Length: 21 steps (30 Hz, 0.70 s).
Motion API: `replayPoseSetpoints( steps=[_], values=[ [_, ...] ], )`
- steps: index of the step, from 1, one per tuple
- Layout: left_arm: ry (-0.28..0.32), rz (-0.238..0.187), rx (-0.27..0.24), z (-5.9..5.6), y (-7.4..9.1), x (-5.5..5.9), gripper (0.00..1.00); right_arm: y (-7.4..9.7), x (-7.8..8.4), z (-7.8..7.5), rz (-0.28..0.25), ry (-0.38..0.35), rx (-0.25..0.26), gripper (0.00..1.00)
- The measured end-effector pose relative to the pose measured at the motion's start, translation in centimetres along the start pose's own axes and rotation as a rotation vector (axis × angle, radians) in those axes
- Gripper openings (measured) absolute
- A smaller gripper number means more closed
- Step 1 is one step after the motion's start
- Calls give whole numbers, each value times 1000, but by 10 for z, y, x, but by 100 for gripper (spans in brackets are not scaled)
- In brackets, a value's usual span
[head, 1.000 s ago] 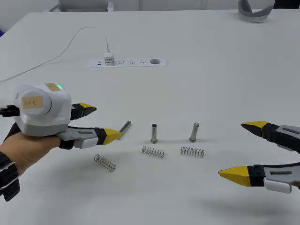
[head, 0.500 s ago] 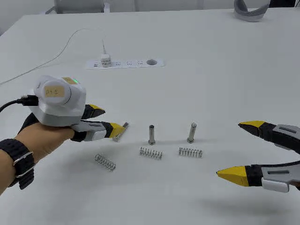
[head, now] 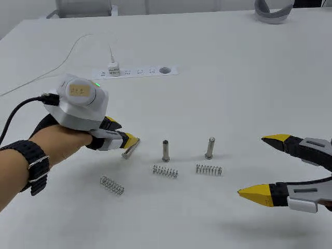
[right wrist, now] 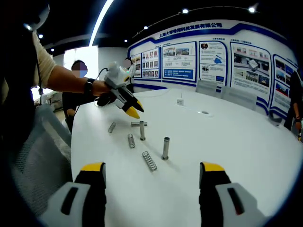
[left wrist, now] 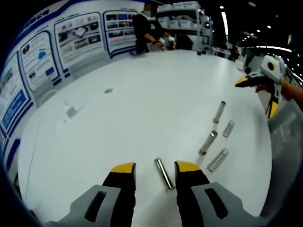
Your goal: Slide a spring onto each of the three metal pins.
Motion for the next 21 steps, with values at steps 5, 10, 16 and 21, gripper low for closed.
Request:
replayPoseSetpoints(
  steps=[5, 10, 16, 21],
  values=[
    [-48, 36, 2, -2, -5, -8, 27, -1, 1, 2, 10, 0, -6, 82],
    [-61, 86, 22, -3, -12, -15, 24, -1, 1, 1, 9, -1, -4, 82],
    [-46, 163, 25, -5, -21, -16, 23, 0, 2, 1, 6, -4, 1, 82],
    [-47, 199, 18, -4, -24, -14, 17, 0, 4, 2, 6, -16, 1, 82]
  ],
)
Point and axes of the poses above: the centre of the closed fingertips' face, and the gripper's own axes: y roughly backward along the fingers, z roughly to its left, x roughly out of its underside, the point moved 10 cm from there along y, roughly backward along the fingers, and after that the axes turned 10 degrees about -x, right-handed, at the moved point
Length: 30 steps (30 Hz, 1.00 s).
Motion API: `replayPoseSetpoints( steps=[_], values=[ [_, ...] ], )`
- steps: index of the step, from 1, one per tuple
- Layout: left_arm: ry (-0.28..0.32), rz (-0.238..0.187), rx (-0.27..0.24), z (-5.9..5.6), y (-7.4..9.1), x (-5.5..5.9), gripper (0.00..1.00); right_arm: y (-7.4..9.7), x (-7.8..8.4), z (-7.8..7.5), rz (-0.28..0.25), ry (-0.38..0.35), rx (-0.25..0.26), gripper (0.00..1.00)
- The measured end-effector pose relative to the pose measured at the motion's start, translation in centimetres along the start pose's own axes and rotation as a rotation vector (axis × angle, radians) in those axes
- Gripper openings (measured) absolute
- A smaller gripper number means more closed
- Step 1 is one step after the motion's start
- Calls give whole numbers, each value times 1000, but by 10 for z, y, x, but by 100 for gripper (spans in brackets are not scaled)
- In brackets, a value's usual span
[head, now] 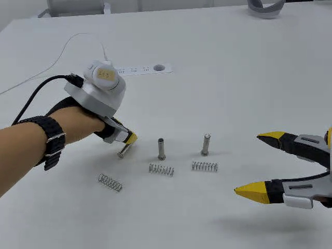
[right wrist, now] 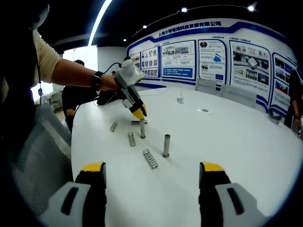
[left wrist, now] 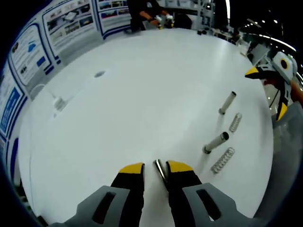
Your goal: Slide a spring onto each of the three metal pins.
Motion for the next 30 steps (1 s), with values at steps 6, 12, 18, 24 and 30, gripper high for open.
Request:
replayPoseSetpoints(
  steps=[6, 12, 18, 24, 30],
  values=[
    [26, 24, 1, -1, -3, 1, 16, -1, 1, 0, 4, -3, -2, 82],
    [91, 53, 4, 0, -5, -3, 14, -1, 0, 0, 6, 0, -4, 82],
    [113, 117, -5, -2, -10, -4, 14, -1, 1, 0, 7, -3, -2, 82],
    [134, 162, -8, -3, -13, -7, 13, -1, 3, 1, 13, -2, -2, 82],
    [145, 214, -12, -4, -16, -8, 12, -2, 3, 1, 12, -4, -5, 82]
  ],
)
Point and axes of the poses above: the centre of the closed fingertips' face, and the gripper's own axes: y roughly backward along the fingers, z roughly to its left, x roughly out of its underside, the point moved 10 cm from there along y, roughly backward along the fingers, and after that the axes turned 10 degrees about -x, right-handed, at the moved point
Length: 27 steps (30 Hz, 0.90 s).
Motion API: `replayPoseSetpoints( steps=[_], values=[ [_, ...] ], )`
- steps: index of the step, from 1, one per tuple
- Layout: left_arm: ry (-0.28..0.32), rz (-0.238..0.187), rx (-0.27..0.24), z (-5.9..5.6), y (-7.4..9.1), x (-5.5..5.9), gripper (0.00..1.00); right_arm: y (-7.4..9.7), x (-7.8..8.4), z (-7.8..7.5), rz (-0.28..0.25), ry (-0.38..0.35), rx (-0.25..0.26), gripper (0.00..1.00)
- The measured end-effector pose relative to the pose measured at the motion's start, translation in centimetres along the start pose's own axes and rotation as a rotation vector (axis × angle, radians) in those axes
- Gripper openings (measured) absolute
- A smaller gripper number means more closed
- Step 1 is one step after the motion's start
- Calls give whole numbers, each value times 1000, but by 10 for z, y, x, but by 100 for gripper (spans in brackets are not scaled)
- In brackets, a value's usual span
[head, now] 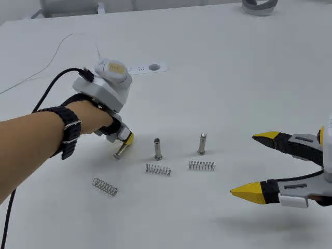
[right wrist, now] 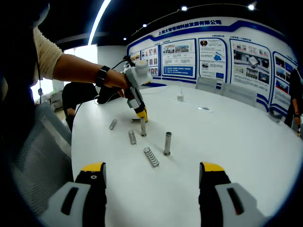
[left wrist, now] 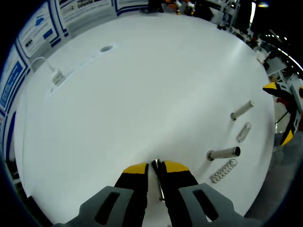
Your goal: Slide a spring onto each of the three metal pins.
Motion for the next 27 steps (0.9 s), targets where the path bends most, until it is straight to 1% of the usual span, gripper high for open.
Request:
replayPoseSetpoints(
  steps=[3, 4, 7, 12, 15, 17, 21, 22, 24, 27],
  values=[
    [0, 30, 1, 0, -2, 0, 12, 0, 0, 0, 0, 1, -1, 82],
    [-3, 24, -2, 0, -2, -1, 11, 0, 0, 0, 0, 0, -2, 82],
    [-8, 37, -11, 0, -2, -2, 11, 0, 0, 0, 3, 0, -3, 82],
    [7, 55, -25, 0, -2, -3, 9, -1, 0, 1, 4, -1, -7, 82],
    [-2, 65, -42, -2, -3, -4, 9, -1, -1, 1, 5, 0, -9, 82],
    [-33, 67, -60, -4, -2, -4, 8, -1, -1, 1, 6, 0, -8, 82],
    [-66, 70, -85, -8, -2, -5, 8, -2, -1, 1, 8, 1, -11, 81],
    [-52, 74, -90, -8, -2, -5, 7, -2, -1, 1, 8, 2, -12, 81],
    [-62, 71, -90, -8, -1, -4, 7, -2, -1, 2, 10, 3, -15, 81],
    [-22, 53, -77, -4, -1, -2, 6, -1, -2, 1, 4, 5, -12, 81]
  ],
)
Point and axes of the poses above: the centre of the closed fingertips' face, and the gripper's own axes: y roughly backward along the fingers, z roughly to its left, x roughly out of its underside, the point moved 10 cm from there along y, roughly backward along the fingers, and after that the axes turned 10 degrees about -x, right-handed, at the moved point
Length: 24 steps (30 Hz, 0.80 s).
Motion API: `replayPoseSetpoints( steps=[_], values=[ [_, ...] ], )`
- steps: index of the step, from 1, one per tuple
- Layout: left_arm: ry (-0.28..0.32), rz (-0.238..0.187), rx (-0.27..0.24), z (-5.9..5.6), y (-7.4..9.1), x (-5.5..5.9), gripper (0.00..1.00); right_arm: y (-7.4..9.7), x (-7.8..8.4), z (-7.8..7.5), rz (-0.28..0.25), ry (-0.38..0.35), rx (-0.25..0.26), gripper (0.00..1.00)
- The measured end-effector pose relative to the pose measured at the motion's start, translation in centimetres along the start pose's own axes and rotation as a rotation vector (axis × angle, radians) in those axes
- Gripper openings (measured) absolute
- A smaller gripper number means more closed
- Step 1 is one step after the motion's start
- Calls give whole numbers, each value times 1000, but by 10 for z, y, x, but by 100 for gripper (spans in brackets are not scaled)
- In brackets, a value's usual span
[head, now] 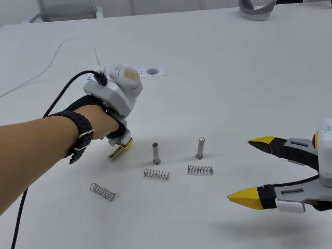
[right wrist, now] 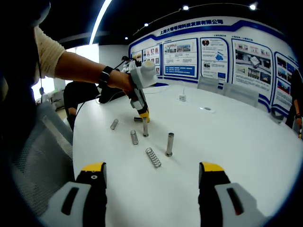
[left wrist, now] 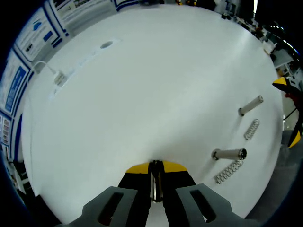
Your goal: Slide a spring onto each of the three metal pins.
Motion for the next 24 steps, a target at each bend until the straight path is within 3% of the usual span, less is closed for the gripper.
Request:
replayPoseSetpoints(
  steps=[4, 13, 24],
  values=[
    [65, -22, 54, 0, 2, 5, 6, 1, -1, -1, -1, 3, 5, 81],
    [94, -96, 75, 4, 21, 6, 6, 0, -3, -1, 3, 8, 2, 81],
    [146, -154, 93, 9, 39, 29, 6, -1, -5, 2, 5, 12, -4, 81]
  ],
)
Point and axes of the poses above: the centre of the closed fingertips' face, and the gripper's own axes: y roughly backward along the fingers, z roughly to its left, x roughly out of its underside, the point moved 10 cm from there along y, roughly backward along the fingers, and after that the axes turned 10 degrees about -x, right-handed, at the moved point
